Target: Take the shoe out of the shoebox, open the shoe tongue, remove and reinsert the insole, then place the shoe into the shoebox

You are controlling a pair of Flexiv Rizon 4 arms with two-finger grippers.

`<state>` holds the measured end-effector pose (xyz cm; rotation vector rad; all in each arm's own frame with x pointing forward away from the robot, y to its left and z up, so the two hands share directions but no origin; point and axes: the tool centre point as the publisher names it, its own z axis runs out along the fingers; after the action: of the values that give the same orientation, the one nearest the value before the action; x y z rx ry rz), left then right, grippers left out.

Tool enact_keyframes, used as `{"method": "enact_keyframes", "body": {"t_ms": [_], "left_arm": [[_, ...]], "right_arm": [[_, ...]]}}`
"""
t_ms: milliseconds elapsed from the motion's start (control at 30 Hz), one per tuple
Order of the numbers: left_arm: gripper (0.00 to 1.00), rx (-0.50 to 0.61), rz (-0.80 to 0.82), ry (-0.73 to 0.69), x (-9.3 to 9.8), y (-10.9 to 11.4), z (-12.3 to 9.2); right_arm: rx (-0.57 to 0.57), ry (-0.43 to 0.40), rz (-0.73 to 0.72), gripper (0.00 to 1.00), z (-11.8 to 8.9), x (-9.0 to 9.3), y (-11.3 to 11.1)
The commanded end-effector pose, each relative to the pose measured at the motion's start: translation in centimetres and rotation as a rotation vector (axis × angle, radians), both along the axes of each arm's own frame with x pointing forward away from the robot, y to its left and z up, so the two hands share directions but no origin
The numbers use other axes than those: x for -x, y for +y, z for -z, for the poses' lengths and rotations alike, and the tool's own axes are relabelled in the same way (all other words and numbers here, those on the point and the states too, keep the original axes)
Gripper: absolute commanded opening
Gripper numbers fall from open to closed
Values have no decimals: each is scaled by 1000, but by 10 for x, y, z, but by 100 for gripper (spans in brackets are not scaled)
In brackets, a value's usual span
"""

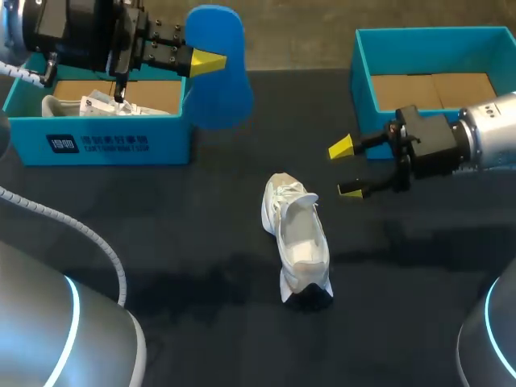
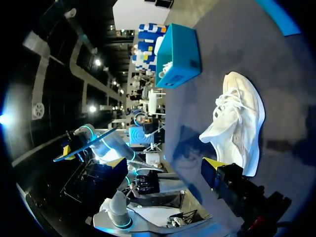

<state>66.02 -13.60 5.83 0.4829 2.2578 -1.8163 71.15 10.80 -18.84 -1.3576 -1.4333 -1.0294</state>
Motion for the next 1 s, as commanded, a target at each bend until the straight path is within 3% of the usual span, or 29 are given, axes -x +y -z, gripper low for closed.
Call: {"method": "enact_keyframes", "body": {"t_ms": [33, 133, 333, 500, 567, 1000], "left_arm": [[0, 44, 34, -21, -3, -6, 12], [0, 87, 33, -102, -8, -12, 31], [0, -2, 2, -382, -11, -26, 56], [0, 64, -4, -565, -8, -29, 68], [0, -54, -51, -728, -6, -29, 79], [0, -54, -51, -728, -6, -29, 79]], "right_arm": [[1, 0, 2, 100, 0, 0, 1], [1, 0, 2, 100, 0, 0, 1], [1, 0, 2, 100, 0, 0, 1], [1, 0, 2, 100, 0, 0, 1], [1, 0, 2, 100, 0, 0, 1], [1, 0, 2, 100, 0, 0, 1]]}}
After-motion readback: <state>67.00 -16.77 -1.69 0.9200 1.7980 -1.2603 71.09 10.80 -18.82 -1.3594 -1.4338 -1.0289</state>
